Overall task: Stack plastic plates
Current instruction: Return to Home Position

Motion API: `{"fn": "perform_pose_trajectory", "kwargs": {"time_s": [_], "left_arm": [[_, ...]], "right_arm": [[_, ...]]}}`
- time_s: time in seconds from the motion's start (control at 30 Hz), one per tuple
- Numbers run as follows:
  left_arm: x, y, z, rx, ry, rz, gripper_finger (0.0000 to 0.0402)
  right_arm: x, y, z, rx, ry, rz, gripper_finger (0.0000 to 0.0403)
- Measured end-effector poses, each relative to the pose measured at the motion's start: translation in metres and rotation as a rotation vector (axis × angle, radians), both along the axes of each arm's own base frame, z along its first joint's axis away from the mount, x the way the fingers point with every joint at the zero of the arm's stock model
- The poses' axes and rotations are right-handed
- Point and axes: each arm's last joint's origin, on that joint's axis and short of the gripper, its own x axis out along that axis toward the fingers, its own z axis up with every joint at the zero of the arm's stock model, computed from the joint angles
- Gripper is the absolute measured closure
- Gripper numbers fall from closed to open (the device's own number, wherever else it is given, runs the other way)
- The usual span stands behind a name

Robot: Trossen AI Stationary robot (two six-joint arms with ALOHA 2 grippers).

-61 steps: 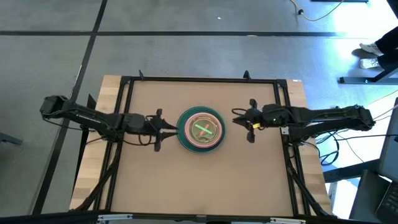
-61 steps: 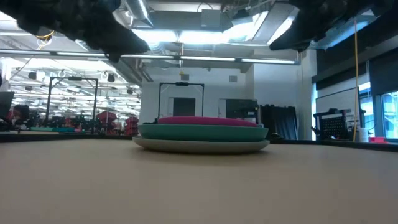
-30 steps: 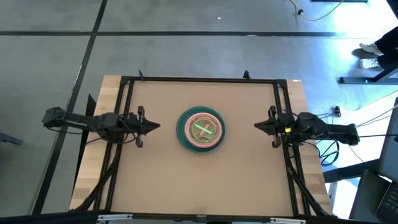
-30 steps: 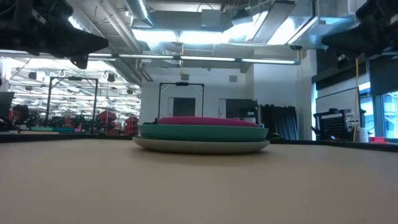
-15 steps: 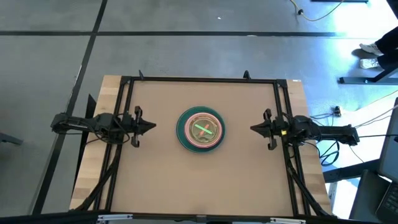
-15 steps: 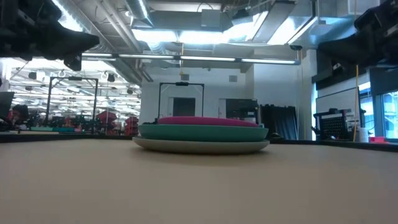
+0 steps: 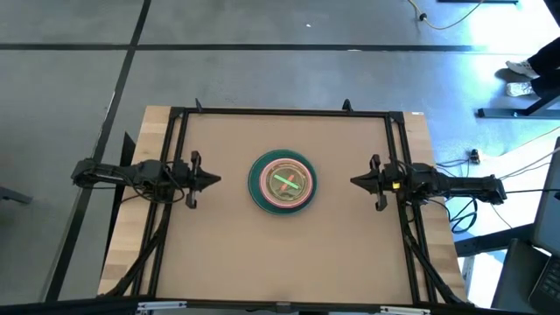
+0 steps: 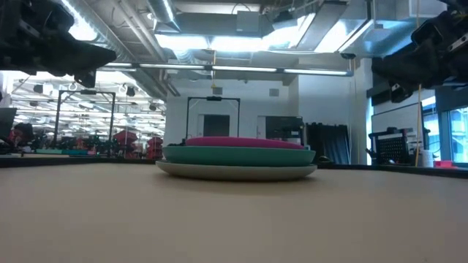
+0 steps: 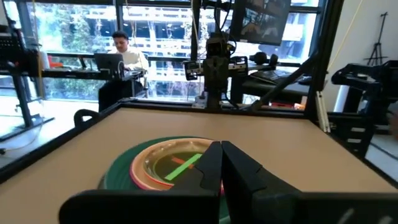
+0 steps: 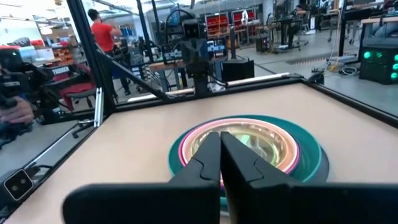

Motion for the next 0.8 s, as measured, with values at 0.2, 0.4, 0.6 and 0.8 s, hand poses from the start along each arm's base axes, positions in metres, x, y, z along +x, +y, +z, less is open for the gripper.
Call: {"fn": "perform_pose_trajectory", "kwargs": {"time_s": [0.2,0.4,0.6,0.8], "left_arm": [[0.0004,-0.0004,-0.0006,-0.014,0.006,-0.012,0.0396],[0.0004,-0.0003,-0.0006,0.032,0.01,-0.008,0.0393],[0.0004,-0.0003,-0.0006,0.034,0.01,-0.008,0.0396],[0.0004,-0.0003,-0.0006,0.034,0.01,-0.008,0.0397]], "right_arm": [[-0.0001,0.0,-0.0001,-0.003,0.001,0.0,0.0402],[-0.0001,0.0,-0.0002,-0.003,0.002,0.0,0.0402],[-0.0001,0.0,-0.0003,-0.003,0.003,0.0,0.0402],[-0.0001,0.0,-0.0004,-0.004,0.004,0.0,0.0402]]}}
